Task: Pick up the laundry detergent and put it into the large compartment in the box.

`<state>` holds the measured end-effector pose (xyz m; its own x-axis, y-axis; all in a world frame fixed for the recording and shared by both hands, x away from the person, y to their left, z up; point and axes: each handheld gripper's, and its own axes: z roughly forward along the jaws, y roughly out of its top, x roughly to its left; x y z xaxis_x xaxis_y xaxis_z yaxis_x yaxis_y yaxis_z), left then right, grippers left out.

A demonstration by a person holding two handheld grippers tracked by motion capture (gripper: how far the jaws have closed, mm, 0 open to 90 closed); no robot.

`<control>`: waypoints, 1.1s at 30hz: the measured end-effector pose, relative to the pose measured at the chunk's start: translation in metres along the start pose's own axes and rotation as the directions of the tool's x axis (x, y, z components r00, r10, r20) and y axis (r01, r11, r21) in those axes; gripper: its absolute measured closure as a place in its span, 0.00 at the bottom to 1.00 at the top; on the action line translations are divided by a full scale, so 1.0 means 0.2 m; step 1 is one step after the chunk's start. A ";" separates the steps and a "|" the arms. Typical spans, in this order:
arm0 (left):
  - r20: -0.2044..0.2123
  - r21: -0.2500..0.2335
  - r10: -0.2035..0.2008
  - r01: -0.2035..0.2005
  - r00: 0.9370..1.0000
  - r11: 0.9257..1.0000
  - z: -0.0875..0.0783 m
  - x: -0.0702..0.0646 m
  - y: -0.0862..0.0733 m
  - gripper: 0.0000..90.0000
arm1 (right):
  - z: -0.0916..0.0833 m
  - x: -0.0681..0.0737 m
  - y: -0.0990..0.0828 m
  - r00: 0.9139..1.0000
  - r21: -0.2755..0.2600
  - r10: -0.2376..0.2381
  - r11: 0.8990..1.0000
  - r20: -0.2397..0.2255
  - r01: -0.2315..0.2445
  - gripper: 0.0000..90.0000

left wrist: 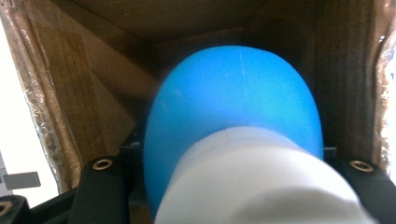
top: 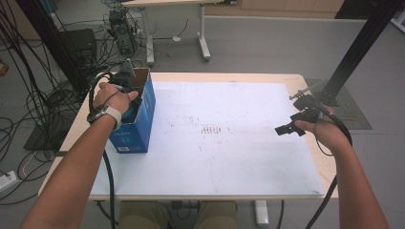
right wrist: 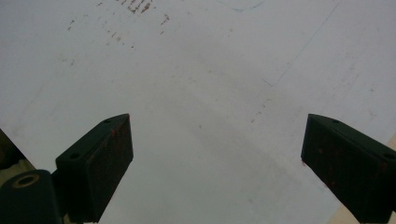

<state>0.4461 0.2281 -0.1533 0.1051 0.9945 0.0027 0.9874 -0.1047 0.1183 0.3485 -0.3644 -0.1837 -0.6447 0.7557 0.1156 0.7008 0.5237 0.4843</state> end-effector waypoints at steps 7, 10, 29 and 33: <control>0.006 0.001 0.001 -0.001 1.000 1.000 0.00 0.01 0.00 0.42 | 0.00 0.00 0.00 1.000 0.000 0.001 1.000 0.001 -0.001 0.10; 0.008 -0.001 0.000 0.000 1.000 1.000 0.00 0.01 0.00 0.42 | 0.00 0.00 0.00 1.000 0.000 0.001 1.000 0.000 -0.001 0.10; 0.002 0.006 0.008 -0.008 1.000 1.000 0.00 0.02 0.01 0.32 | 0.00 0.00 -0.01 1.000 0.001 0.005 1.000 0.001 -0.005 0.10; 0.007 0.007 0.014 -0.014 1.000 1.000 -0.01 0.03 0.01 0.32 | -0.01 0.00 -0.01 1.000 0.000 0.004 1.000 0.003 -0.004 0.10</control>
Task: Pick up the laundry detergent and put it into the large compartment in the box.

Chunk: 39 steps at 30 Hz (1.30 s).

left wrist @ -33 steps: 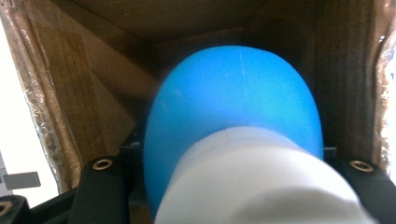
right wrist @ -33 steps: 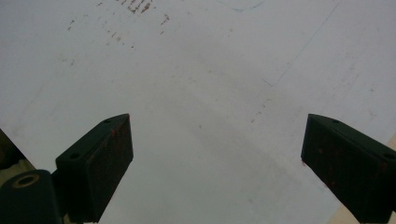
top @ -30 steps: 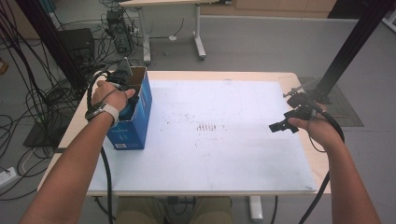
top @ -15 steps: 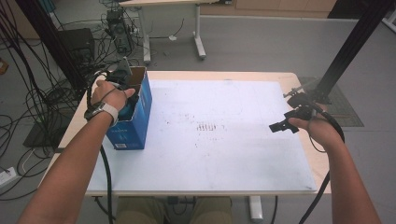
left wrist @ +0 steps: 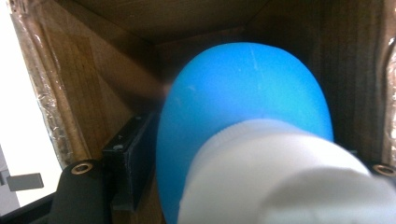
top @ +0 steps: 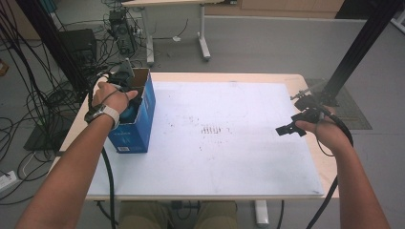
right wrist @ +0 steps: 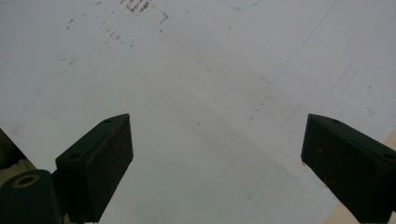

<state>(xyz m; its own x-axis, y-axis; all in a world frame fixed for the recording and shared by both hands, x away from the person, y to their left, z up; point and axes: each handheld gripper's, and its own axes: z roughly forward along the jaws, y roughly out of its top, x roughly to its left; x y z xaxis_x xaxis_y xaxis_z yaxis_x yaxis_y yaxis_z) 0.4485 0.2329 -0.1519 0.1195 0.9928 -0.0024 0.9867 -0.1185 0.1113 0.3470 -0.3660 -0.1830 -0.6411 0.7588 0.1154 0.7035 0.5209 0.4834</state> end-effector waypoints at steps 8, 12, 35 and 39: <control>-0.002 0.003 0.014 -0.014 1.000 1.000 -0.03 0.00 0.00 0.32 | 0.01 0.01 0.00 1.000 0.002 -0.002 1.000 -0.004 0.002 0.10; 0.001 0.003 0.014 -0.014 1.000 1.000 -0.04 0.01 0.00 0.32 | 0.01 0.01 0.00 1.000 0.000 -0.001 1.000 -0.003 0.001 0.10; 0.026 -0.015 0.041 -0.041 0.999 0.999 -0.13 0.03 -0.02 0.23 | -0.03 0.03 -0.02 1.000 -0.008 -0.005 1.000 0.004 0.005 0.10; 0.021 -0.022 0.050 -0.049 0.999 0.999 -0.14 0.02 -0.02 0.21 | -0.04 0.04 -0.03 1.000 -0.011 -0.004 1.000 0.004 0.004 0.10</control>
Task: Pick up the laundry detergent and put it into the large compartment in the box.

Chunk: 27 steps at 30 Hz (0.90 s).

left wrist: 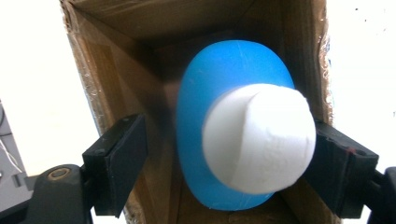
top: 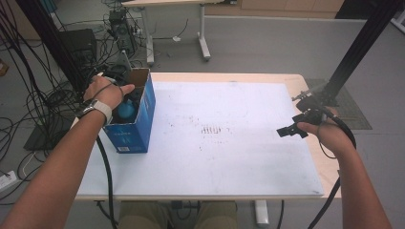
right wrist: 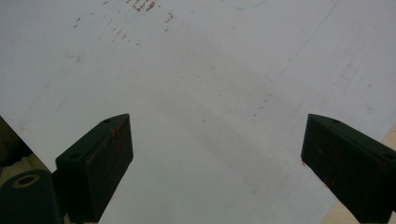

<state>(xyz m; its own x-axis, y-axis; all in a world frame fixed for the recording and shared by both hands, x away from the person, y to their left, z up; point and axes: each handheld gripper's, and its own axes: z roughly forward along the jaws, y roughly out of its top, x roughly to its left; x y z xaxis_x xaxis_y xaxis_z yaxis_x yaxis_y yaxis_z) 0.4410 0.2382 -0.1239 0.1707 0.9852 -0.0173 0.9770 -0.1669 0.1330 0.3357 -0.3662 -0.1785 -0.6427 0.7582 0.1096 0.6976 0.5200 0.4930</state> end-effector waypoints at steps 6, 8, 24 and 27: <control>0.000 -0.018 0.023 -0.023 1.000 1.000 -0.05 -0.01 -0.01 0.14 | -0.01 0.01 0.00 1.000 0.000 -0.003 1.000 0.002 0.003 0.10; 0.016 -0.018 0.022 -0.022 1.000 1.000 -0.06 0.00 -0.01 0.12 | -0.02 0.01 0.00 1.000 -0.003 -0.005 1.000 0.003 0.005 0.10; 0.025 -0.084 0.068 -0.066 0.997 0.994 -0.21 -0.04 -0.04 0.08 | -0.05 0.03 0.01 1.000 -0.009 -0.008 1.000 0.014 0.008 0.10; 0.003 -0.088 0.087 -0.087 0.996 0.992 -0.24 -0.07 -0.04 0.08 | -0.06 0.03 0.01 1.000 -0.009 -0.010 1.000 0.015 0.010 0.10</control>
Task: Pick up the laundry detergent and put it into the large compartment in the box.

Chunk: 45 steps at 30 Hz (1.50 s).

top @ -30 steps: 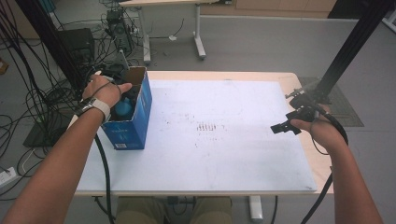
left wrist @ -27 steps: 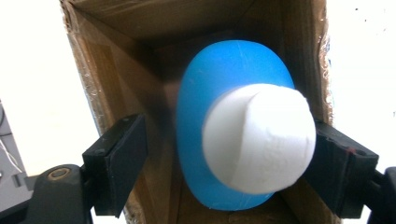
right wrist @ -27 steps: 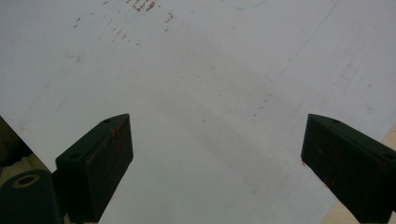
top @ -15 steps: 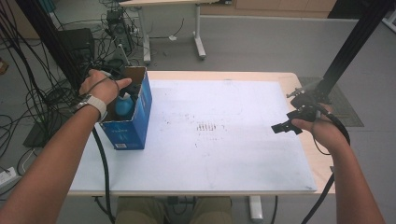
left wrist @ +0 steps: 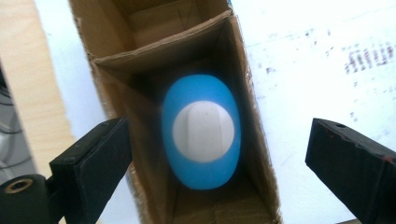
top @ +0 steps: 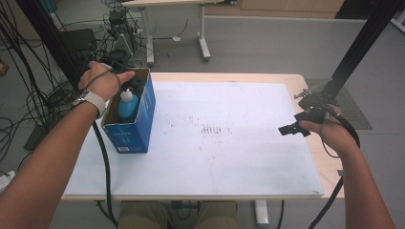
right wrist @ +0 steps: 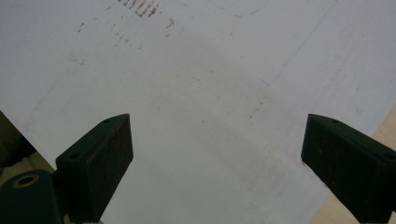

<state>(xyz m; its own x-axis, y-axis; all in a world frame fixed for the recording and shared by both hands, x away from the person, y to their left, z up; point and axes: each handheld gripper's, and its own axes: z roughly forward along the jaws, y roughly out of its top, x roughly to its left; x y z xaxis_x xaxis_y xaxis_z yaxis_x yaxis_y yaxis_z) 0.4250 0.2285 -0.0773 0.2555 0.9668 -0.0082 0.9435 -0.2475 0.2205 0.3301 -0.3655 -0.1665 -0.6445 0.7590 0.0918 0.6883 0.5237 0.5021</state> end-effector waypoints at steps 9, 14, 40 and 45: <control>0.039 -0.045 0.077 -0.076 0.996 0.996 -0.17 -0.01 -0.01 0.07 | -0.02 0.01 0.01 1.000 -0.001 -0.006 1.000 0.008 0.006 0.10; 0.053 -0.048 0.121 -0.119 0.991 0.992 -0.22 -0.04 -0.01 0.07 | -0.03 0.02 0.02 1.000 -0.002 -0.008 1.000 0.006 0.008 0.10; 0.127 -0.103 0.389 -0.378 0.912 0.920 -0.41 -0.26 0.01 0.07 | -0.06 0.05 0.04 1.000 -0.005 -0.015 1.000 0.016 0.015 0.10; 0.133 -0.093 0.467 -0.458 0.874 0.884 -0.40 -0.32 0.02 0.07 | -0.06 0.06 0.04 1.000 -0.005 -0.016 1.000 0.017 0.016 0.10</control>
<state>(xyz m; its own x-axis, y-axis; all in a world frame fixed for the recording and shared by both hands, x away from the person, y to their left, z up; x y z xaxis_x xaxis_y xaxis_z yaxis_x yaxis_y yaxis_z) 0.3956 0.1707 0.0020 0.6921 0.7210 -0.0336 0.6973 -0.6559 0.2893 0.3237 -0.3572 -0.1507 -0.6499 0.7569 0.0691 0.6760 0.5341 0.5076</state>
